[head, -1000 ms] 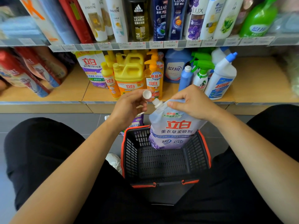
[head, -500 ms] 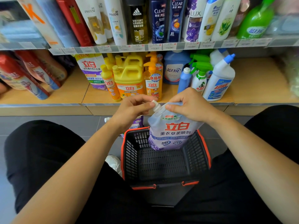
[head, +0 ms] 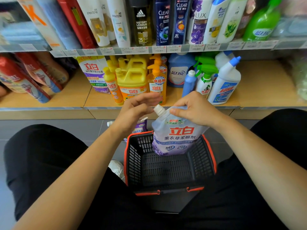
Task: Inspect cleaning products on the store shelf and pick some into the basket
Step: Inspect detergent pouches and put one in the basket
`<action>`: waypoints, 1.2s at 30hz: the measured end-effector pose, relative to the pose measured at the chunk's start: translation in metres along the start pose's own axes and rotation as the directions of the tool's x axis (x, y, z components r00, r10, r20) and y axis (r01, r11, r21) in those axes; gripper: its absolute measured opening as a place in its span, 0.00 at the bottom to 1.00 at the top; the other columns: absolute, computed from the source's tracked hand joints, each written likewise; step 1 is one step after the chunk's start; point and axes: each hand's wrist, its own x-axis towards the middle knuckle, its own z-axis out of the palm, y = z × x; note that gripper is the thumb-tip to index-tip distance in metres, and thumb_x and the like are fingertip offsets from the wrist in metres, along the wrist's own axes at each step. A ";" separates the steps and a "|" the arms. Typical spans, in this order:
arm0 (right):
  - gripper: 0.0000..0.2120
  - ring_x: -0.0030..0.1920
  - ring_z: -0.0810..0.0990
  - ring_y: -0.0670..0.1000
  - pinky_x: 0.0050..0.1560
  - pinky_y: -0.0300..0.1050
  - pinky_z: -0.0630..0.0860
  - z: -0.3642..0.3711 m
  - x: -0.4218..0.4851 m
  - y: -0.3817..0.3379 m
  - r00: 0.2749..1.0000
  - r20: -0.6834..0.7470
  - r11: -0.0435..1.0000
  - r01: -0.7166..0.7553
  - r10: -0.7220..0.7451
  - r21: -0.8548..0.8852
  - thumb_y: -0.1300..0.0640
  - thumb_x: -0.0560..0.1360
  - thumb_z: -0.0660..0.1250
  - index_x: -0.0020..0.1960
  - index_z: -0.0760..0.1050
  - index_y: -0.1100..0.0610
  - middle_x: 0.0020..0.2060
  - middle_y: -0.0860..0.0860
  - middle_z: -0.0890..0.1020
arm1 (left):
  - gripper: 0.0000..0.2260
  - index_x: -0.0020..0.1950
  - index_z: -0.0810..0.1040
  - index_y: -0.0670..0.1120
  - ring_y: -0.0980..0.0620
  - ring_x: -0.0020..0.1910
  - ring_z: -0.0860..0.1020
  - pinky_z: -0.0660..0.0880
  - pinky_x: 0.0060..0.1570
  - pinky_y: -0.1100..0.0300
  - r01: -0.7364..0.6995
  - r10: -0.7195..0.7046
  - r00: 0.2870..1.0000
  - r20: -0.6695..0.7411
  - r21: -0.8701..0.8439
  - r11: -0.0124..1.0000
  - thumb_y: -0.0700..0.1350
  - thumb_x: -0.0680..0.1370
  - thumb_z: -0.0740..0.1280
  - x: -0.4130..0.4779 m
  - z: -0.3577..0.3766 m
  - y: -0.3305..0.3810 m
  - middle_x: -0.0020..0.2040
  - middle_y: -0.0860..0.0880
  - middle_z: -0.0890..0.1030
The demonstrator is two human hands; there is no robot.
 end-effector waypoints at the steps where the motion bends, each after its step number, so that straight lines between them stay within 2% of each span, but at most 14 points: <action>1: 0.05 0.40 0.81 0.42 0.39 0.39 0.74 0.000 0.000 0.000 1.000 0.000 1.000 0.002 -0.002 0.000 0.58 0.76 0.73 0.48 0.87 0.57 0.36 0.45 0.85 | 0.11 0.58 0.83 0.48 0.54 0.54 0.82 0.78 0.54 0.58 0.004 -0.003 0.999 -0.032 0.037 0.999 0.39 0.77 0.70 0.000 0.001 -0.001 0.54 0.50 0.86; 4: 0.05 0.38 0.79 0.38 0.38 0.36 0.73 0.001 0.001 0.000 1.000 -0.003 1.000 0.002 -0.002 -0.003 0.58 0.76 0.73 0.47 0.87 0.57 0.35 0.42 0.84 | 0.07 0.51 0.85 0.47 0.54 0.44 0.80 0.77 0.46 0.60 -0.002 0.012 0.996 -0.089 0.112 0.994 0.46 0.74 0.74 -0.002 0.007 -0.003 0.45 0.47 0.84; 7: 0.05 0.40 0.81 0.42 0.39 0.38 0.74 0.001 0.001 0.000 1.000 -0.008 1.000 0.007 -0.007 -0.014 0.58 0.76 0.73 0.47 0.87 0.59 0.38 0.46 0.86 | 0.13 0.58 0.83 0.41 0.50 0.53 0.83 0.79 0.54 0.59 -0.039 0.041 0.999 -0.023 0.070 0.997 0.33 0.75 0.71 -0.001 0.003 -0.004 0.52 0.46 0.86; 9: 0.05 0.40 0.81 0.41 0.39 0.37 0.74 0.001 0.001 0.001 1.000 -0.002 1.000 0.005 -0.005 -0.019 0.58 0.76 0.73 0.48 0.87 0.58 0.36 0.43 0.85 | 0.15 0.61 0.82 0.41 0.49 0.58 0.82 0.79 0.55 0.58 -0.030 0.030 1.000 -0.007 0.078 0.996 0.34 0.74 0.68 -0.001 0.002 -0.002 0.56 0.45 0.85; 12: 0.04 0.36 0.79 0.33 0.37 0.29 0.71 0.002 0.002 0.001 1.000 0.013 1.000 0.004 -0.004 -0.027 0.58 0.76 0.73 0.48 0.87 0.57 0.34 0.35 0.81 | 0.06 0.51 0.85 0.43 0.55 0.43 0.82 0.78 0.42 0.63 -0.008 0.022 0.996 -0.081 0.163 0.987 0.42 0.76 0.74 -0.001 0.006 -0.004 0.44 0.49 0.86; 14: 0.04 0.36 0.78 0.32 0.37 0.28 0.70 0.002 0.001 0.001 1.000 0.019 0.999 0.007 -0.007 -0.032 0.58 0.76 0.73 0.48 0.87 0.57 0.34 0.35 0.81 | 0.05 0.48 0.84 0.41 0.57 0.37 0.80 0.77 0.38 0.66 -0.015 0.032 0.995 -0.091 0.183 0.983 0.42 0.75 0.75 -0.001 0.007 -0.006 0.39 0.50 0.85; 19: 0.05 0.43 0.82 0.47 0.41 0.43 0.75 0.001 0.000 0.000 1.000 0.006 1.000 0.011 -0.011 -0.005 0.59 0.76 0.73 0.48 0.87 0.59 0.39 0.49 0.86 | 0.14 0.58 0.83 0.43 0.50 0.54 0.83 0.80 0.54 0.57 -0.034 0.035 0.999 -0.009 0.137 0.990 0.30 0.77 0.69 0.000 -0.002 -0.004 0.52 0.48 0.87; 20: 0.05 0.43 0.82 0.47 0.41 0.43 0.75 0.001 0.000 0.000 1.000 0.003 1.000 0.011 -0.011 0.004 0.58 0.76 0.73 0.48 0.87 0.59 0.39 0.49 0.87 | 0.14 0.59 0.83 0.44 0.50 0.55 0.83 0.80 0.54 0.57 -0.023 0.027 0.999 -0.028 0.117 0.993 0.31 0.77 0.68 0.000 -0.001 -0.003 0.53 0.47 0.87; 22: 0.05 0.40 0.82 0.43 0.39 0.41 0.75 0.002 0.001 0.000 1.000 0.003 1.000 0.011 -0.011 0.015 0.58 0.76 0.73 0.47 0.87 0.58 0.37 0.47 0.86 | 0.06 0.54 0.85 0.45 0.54 0.48 0.84 0.80 0.47 0.60 -0.015 0.029 0.996 -0.087 0.162 0.987 0.41 0.77 0.73 -0.001 0.003 -0.002 0.48 0.48 0.87; 24: 0.05 0.37 0.79 0.37 0.37 0.36 0.73 0.003 0.001 0.001 1.000 0.011 1.000 0.007 -0.007 0.011 0.58 0.76 0.73 0.47 0.87 0.57 0.35 0.42 0.84 | 0.10 0.47 0.85 0.43 0.55 0.39 0.81 0.78 0.40 0.62 -0.016 0.046 0.992 -0.119 0.245 0.969 0.49 0.73 0.75 -0.003 0.008 -0.003 0.40 0.47 0.85; 26: 0.05 0.37 0.79 0.35 0.37 0.31 0.72 0.004 0.001 0.002 1.000 0.013 1.000 0.010 -0.010 0.002 0.58 0.76 0.73 0.46 0.87 0.58 0.34 0.40 0.84 | 0.10 0.46 0.85 0.41 0.54 0.37 0.80 0.77 0.38 0.62 -0.031 0.058 0.994 -0.096 0.267 0.963 0.48 0.73 0.75 -0.003 0.008 -0.003 0.38 0.47 0.84; 28: 0.05 0.38 0.80 0.36 0.38 0.34 0.73 0.004 0.001 0.003 1.000 0.007 1.000 0.017 -0.017 0.004 0.58 0.76 0.73 0.46 0.87 0.59 0.36 0.45 0.86 | 0.06 0.51 0.83 0.38 0.56 0.39 0.82 0.78 0.42 0.64 -0.052 0.058 0.998 -0.021 0.235 0.971 0.39 0.75 0.73 -0.003 0.005 -0.002 0.41 0.46 0.84; 30: 0.05 0.38 0.79 0.37 0.37 0.36 0.74 0.003 0.002 0.005 1.000 0.009 1.000 0.012 -0.012 0.024 0.58 0.76 0.73 0.47 0.87 0.58 0.36 0.44 0.86 | 0.10 0.57 0.81 0.36 0.57 0.43 0.83 0.79 0.45 0.65 -0.067 0.059 0.997 0.040 0.211 0.975 0.32 0.76 0.71 -0.004 0.003 0.001 0.45 0.44 0.84; 36: 0.04 0.36 0.78 0.36 0.36 0.36 0.73 0.003 0.003 0.006 1.000 0.021 0.998 -0.005 0.003 0.059 0.57 0.76 0.73 0.47 0.87 0.56 0.35 0.42 0.85 | 0.16 0.64 0.79 0.37 0.50 0.52 0.83 0.80 0.52 0.61 -0.123 0.097 0.989 0.114 0.253 0.959 0.31 0.77 0.69 -0.004 -0.004 0.005 0.54 0.37 0.84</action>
